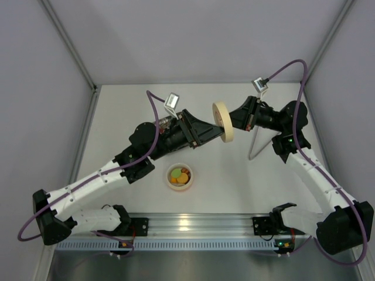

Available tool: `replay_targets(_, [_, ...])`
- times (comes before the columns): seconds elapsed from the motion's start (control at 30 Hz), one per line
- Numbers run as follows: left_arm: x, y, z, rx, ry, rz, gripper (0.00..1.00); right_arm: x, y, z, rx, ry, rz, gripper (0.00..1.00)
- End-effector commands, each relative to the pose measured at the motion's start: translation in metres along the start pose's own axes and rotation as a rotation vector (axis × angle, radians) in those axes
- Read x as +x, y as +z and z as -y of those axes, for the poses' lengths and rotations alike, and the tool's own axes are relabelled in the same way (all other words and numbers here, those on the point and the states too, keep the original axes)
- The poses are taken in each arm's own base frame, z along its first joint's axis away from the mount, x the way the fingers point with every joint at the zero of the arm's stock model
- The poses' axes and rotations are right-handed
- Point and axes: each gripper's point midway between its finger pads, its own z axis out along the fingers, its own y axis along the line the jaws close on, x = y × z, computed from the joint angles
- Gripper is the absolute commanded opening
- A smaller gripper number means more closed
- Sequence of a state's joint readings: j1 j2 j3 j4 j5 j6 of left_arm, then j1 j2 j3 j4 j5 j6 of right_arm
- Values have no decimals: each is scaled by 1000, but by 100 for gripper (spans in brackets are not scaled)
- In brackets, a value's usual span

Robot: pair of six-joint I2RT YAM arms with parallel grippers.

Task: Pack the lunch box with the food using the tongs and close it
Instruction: Close the box lid on the packing box.

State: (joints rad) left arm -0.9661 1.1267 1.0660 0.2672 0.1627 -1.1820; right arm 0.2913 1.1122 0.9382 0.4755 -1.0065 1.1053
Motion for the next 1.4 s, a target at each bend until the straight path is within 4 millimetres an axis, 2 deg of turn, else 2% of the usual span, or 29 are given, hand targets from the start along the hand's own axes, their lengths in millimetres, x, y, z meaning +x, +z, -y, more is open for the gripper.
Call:
replay_targets(0.0, [-14,-3,41,108,30,43,65,-9,-2,-15,-10,-72,19,0])
replay_targets(0.17, [-16,-3,41,99,32,57,74,-8,-3,-16,-12,-78,17,0])
replay_targets(0.33, [-19,-3,39,91,31,72,74,-7,-4,-17,-11,-80,16,0])
replay_targets(1.17, [-20,0,39,101,39,88,49,-4,-6,-16,-17,-67,38,0])
replay_targets(1.27, [-19,-1,39,98,44,87,46,-5,-6,-16,-11,-64,40,6])
replay_targets(1.37, [-19,-2,39,96,50,89,42,-5,-5,-15,-6,-65,43,16])
